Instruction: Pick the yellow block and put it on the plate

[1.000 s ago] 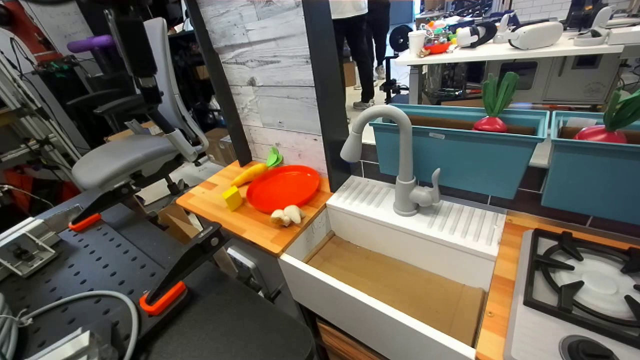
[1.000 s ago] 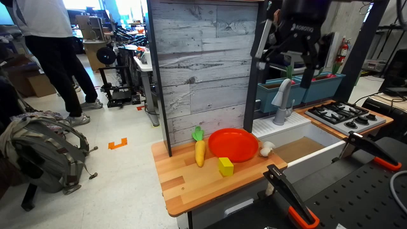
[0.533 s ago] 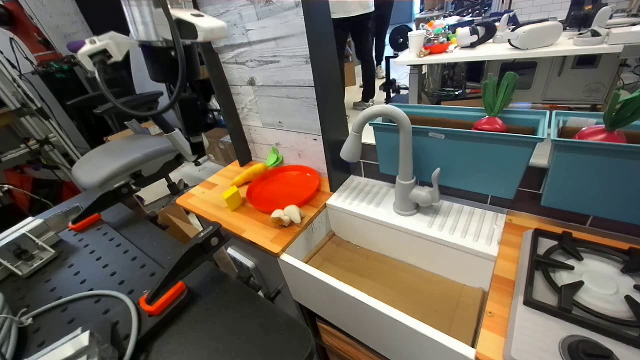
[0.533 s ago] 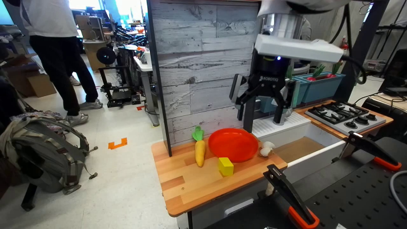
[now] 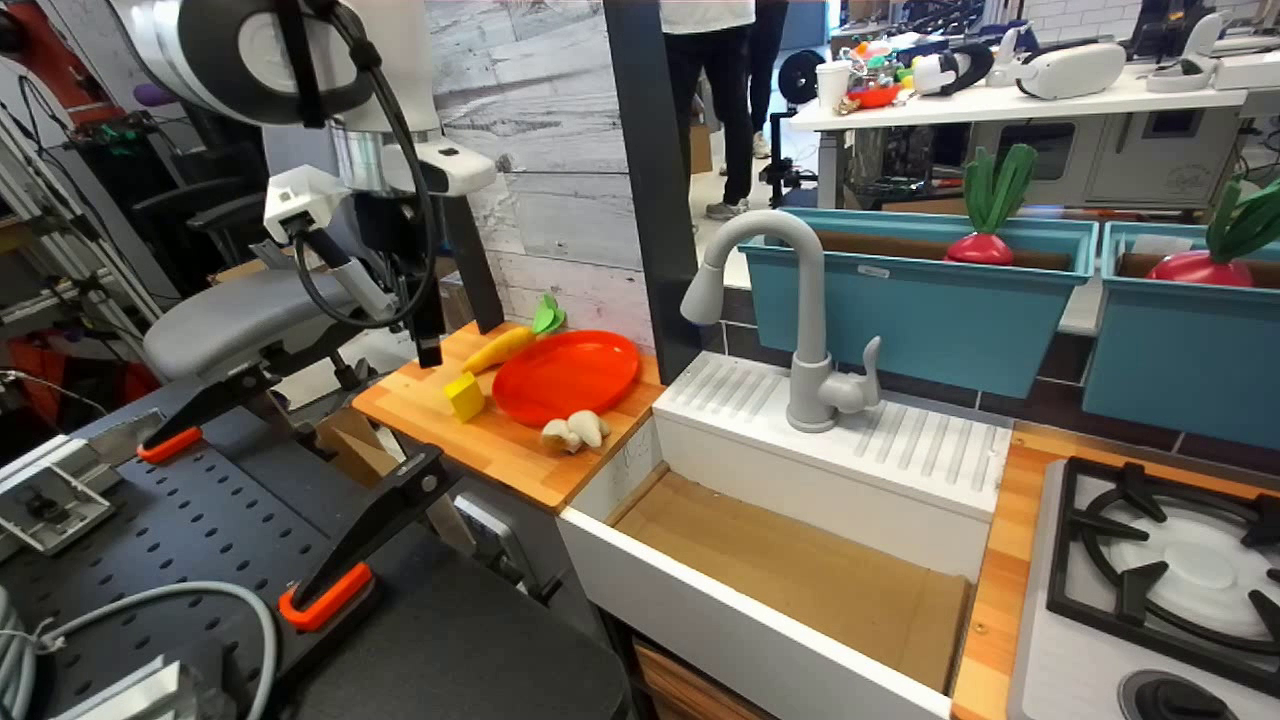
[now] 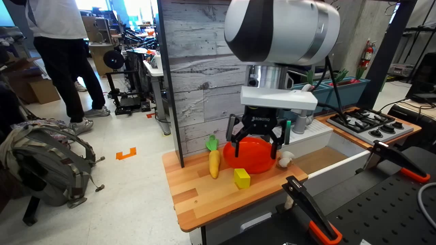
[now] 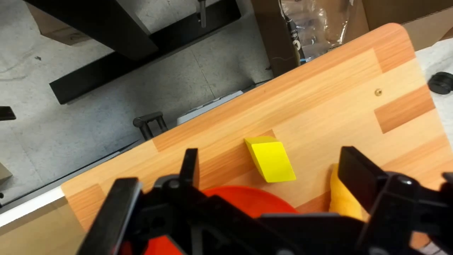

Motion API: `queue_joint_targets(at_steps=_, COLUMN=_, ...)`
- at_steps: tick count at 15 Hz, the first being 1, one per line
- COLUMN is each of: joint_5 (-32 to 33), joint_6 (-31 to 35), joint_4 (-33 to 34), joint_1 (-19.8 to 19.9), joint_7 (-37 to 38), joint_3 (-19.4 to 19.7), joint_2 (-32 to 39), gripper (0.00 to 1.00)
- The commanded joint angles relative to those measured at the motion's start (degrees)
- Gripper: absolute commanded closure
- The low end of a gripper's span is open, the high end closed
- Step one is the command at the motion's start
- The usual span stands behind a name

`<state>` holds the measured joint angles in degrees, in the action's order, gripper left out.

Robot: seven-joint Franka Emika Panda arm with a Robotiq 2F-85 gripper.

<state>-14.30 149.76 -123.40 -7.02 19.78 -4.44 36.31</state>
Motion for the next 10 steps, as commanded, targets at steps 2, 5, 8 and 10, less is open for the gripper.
queue_joint_targets(at_steps=2, joint_5=0.30, joint_6=-0.24, joint_4=6.52, joint_1=-2.65, joint_7=2.63, joint_3=1.18, joint_2=7.02, gripper=0.00)
queue_joint_targets(at_steps=5, joint_5=0.65, joint_6=-0.57, joint_4=9.06, joint_1=-3.62, joint_7=3.44, joint_3=1.99, joint_2=10.25, gripper=0.00)
queue_joint_targets(at_steps=8, joint_5=0.99, joint_6=-0.46, joint_4=10.81, joint_1=-4.42, joint_7=3.89, joint_3=2.92, joint_2=12.76, gripper=0.00)
queue_joint_targets(at_steps=10, joint_5=1.44, joint_6=0.30, joint_4=11.56, joint_1=-5.17, joint_7=4.24, joint_3=3.70, joint_2=14.23, gripper=0.00)
